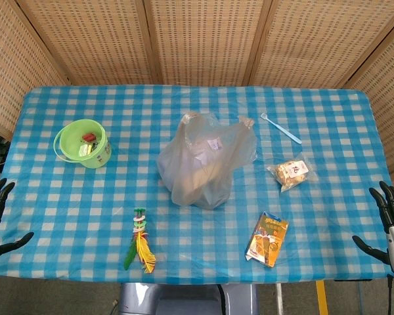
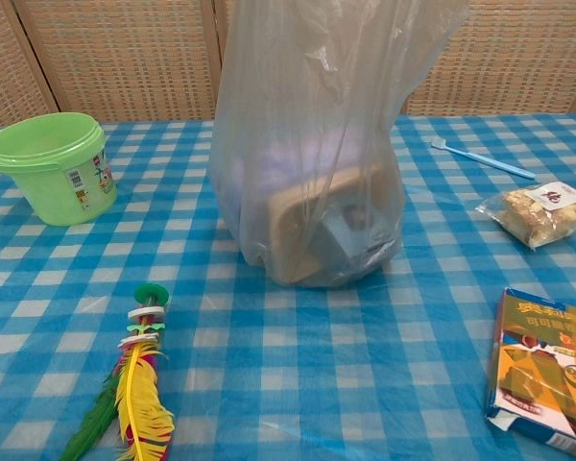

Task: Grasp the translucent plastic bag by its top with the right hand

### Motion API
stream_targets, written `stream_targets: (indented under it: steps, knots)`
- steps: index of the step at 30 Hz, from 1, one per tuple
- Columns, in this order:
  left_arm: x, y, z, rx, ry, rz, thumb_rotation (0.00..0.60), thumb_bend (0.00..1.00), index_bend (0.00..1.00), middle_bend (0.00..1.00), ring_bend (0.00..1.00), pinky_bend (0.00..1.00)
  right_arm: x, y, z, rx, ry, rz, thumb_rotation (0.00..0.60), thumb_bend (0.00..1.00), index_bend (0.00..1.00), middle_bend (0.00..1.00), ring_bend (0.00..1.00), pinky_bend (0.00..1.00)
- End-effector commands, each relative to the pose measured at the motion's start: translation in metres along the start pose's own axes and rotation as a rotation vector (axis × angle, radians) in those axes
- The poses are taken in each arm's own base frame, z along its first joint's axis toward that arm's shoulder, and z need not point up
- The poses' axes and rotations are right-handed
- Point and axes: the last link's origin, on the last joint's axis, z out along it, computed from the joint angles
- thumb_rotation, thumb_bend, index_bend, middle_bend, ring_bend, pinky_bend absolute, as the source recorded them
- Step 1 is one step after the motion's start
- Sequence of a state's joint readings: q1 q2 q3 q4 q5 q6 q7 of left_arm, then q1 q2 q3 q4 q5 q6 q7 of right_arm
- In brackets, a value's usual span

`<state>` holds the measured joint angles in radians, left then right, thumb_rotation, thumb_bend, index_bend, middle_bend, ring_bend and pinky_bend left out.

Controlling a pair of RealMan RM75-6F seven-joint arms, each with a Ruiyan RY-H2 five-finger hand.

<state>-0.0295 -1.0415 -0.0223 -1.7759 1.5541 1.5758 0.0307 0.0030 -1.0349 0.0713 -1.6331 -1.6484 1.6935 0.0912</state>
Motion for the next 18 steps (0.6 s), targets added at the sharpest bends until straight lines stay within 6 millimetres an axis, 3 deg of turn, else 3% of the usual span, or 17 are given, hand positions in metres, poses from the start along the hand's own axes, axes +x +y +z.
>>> stream_targets:
  steps: [1, 9, 13, 18]
  knots:
    - [0.000, 0.000, 0.000, -0.001, -0.001, 0.000, 0.600, 0.00, 0.00, 0.00, 0.00, 0.00, -0.001, 0.000, 0.000, 0.002, -0.007, 0.004, 0.600, 0.00, 0.00, 0.00, 0.00, 0.00]
    - [-0.001, 0.000, 0.004, -0.002, 0.001, -0.003, 0.600, 0.00, 0.00, 0.00, 0.00, 0.00, -0.007, -0.005, 0.015, 0.043, -0.058, 0.111, 0.600, 0.00, 0.00, 0.00, 0.00, 0.00]
    - [-0.001, 0.000, 0.009, 0.001, 0.007, -0.001, 0.600, 0.00, 0.00, 0.00, 0.00, 0.00, -0.005, -0.015, 0.044, 0.121, -0.144, 0.276, 0.600, 0.00, 0.00, 0.00, 0.00, 0.00]
    - [-0.004, -0.001, 0.016, 0.015, 0.005, 0.008, 0.600, 0.00, 0.00, 0.00, 0.00, 0.00, 0.008, -0.045, 0.089, 0.253, -0.267, 0.572, 0.600, 0.00, 0.00, 0.00, 0.00, 0.00]
